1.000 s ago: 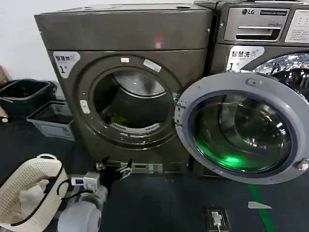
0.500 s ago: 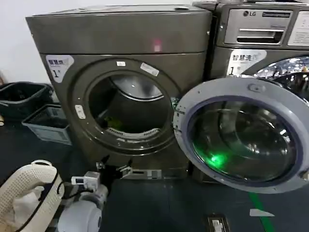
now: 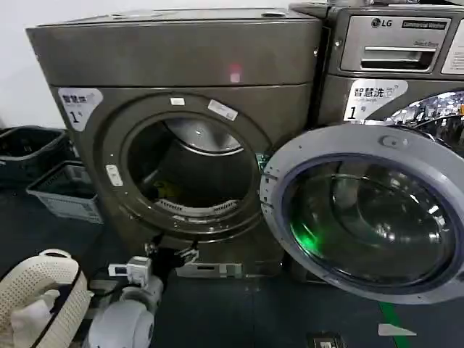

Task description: Grasp the clothes from the dryer.

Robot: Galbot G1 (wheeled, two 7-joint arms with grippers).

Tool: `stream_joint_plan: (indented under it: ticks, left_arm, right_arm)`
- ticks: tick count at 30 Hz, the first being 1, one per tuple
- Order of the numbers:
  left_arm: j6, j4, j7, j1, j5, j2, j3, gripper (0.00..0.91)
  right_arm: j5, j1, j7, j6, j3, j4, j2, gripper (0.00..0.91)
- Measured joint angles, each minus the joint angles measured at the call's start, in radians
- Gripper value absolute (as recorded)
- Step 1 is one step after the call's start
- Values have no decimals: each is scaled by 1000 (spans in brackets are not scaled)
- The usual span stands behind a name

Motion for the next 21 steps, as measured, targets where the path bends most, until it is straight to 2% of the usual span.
stream_joint_plan:
  ticks: [21]
  left_arm:
    - [0, -4, 2, 11, 10, -2, -2, 907]
  right_arm:
    - [1, 1, -1, 1, -3, -1, 8, 907]
